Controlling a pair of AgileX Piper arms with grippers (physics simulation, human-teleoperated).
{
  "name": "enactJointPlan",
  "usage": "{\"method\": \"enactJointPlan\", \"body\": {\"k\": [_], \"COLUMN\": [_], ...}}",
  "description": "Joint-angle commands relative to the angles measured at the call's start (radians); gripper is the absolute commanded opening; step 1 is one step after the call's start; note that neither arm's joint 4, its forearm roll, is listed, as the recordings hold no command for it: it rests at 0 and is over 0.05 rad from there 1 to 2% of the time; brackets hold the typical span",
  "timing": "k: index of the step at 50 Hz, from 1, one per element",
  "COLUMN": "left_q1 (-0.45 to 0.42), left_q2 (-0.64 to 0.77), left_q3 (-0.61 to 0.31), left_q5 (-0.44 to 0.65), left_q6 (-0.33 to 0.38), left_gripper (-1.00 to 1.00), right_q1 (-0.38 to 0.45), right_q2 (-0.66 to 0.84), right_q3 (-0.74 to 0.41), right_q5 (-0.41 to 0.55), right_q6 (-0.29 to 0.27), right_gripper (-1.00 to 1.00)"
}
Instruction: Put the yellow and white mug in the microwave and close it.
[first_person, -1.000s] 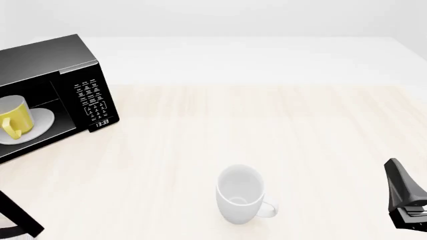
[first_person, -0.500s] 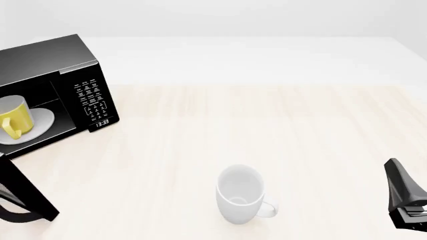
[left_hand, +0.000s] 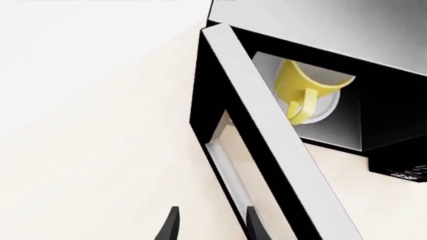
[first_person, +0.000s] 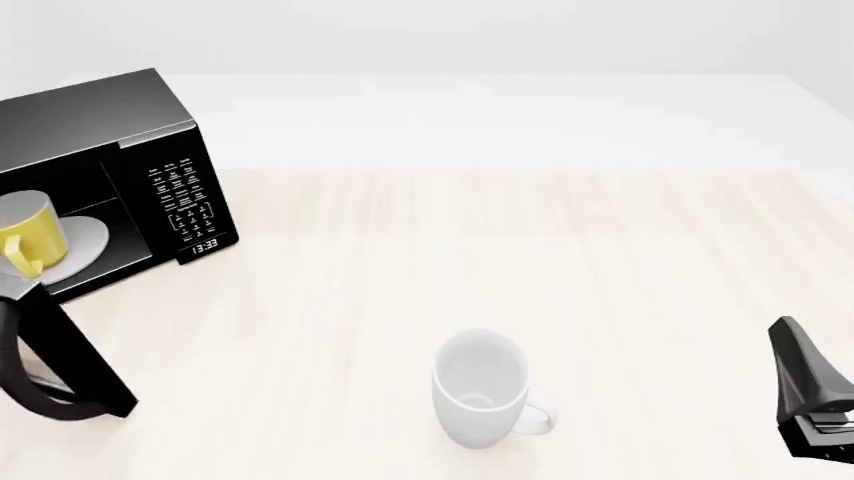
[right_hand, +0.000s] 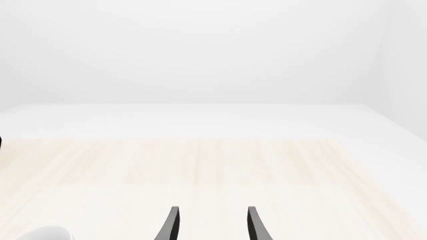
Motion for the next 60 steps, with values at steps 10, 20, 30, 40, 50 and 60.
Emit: {"method": "enactJointPlan", "body": {"k": [10, 20, 30, 40, 50, 60], "left_q1": [-0.058, -0.071, -0.077, -0.105, -0.129, -0.157], "left_q2": [0.006, 0.001, -0.001, -0.002, -0.012, -0.036], "left_q3": [-0.008, -0.01, -0.006, -0.006, -0.015, -0.015], "left_q5": [-0.013, -0.017, -0.039, -0.062, -0.064, -0.075], "left_q6": [-0.032, -0.032, -0.024, -0.021, -0.021, -0.012], "left_gripper": [1.0, 1.0, 1.0, 1.0, 1.0, 1.0], "right_q1": [0.0, 0.0, 0.0, 0.0, 0.0, 0.0], "right_q2": [0.0, 0.0, 0.0, 0.0, 0.0, 0.0], "right_q3": [0.0, 0.0, 0.0, 0.0, 0.0, 0.0], "right_q5": [0.0, 0.0, 0.0, 0.0, 0.0, 0.0], "right_q6": [0.0, 0.0, 0.0, 0.0, 0.0, 0.0], "right_gripper": [1.0, 1.0, 1.0, 1.0, 1.0, 1.0]}}
